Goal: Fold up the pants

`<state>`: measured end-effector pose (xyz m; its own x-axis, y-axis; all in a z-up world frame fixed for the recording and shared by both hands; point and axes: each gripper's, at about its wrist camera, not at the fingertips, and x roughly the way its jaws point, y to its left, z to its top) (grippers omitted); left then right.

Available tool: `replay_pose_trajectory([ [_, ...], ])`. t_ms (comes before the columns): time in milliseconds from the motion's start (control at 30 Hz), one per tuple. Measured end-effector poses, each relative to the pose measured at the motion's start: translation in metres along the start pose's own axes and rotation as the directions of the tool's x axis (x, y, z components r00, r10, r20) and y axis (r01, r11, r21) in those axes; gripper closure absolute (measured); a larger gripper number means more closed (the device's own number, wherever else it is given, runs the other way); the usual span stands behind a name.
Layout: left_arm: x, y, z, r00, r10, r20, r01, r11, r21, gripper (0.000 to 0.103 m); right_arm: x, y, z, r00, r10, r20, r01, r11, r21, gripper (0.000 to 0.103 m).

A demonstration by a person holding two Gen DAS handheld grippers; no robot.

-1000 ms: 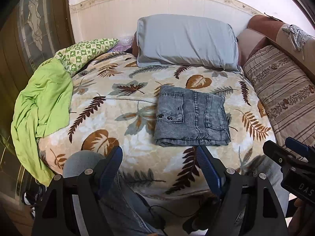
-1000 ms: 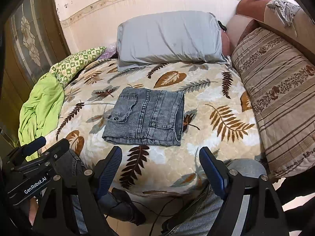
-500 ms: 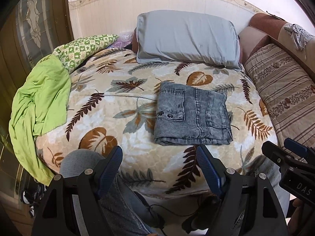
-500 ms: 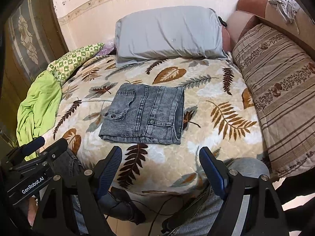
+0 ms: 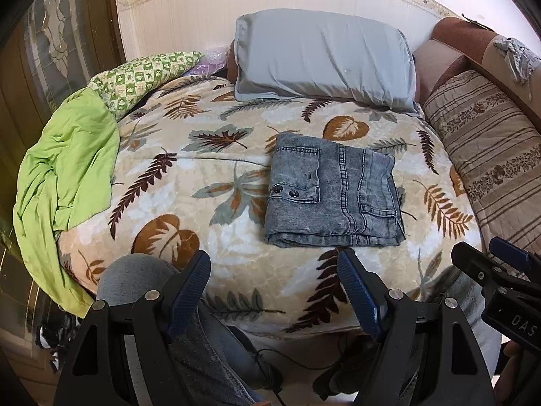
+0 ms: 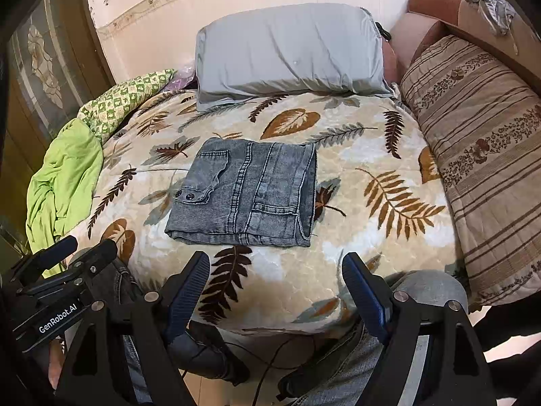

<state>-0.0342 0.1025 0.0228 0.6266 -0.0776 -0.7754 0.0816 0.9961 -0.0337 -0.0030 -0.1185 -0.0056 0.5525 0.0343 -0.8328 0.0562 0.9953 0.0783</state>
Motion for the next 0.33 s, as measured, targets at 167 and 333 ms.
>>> replay_pose_trajectory([
  [167, 0.007, -0.003, 0.004, 1.0, 0.005, -0.002, -0.005, 1.0, 0.014, 0.025, 0.004, -0.002, 0.001, 1.0, 0.0, -0.007, 0.0, 1.0, 0.004, 0.021],
  [333, 0.02, -0.003, 0.009, 1.0, -0.01, -0.003, 0.01, 1.0, 0.013, 0.026, 0.013, -0.005, 0.005, 1.0, 0.005, -0.014, -0.005, 1.0, 0.011, 0.021],
])
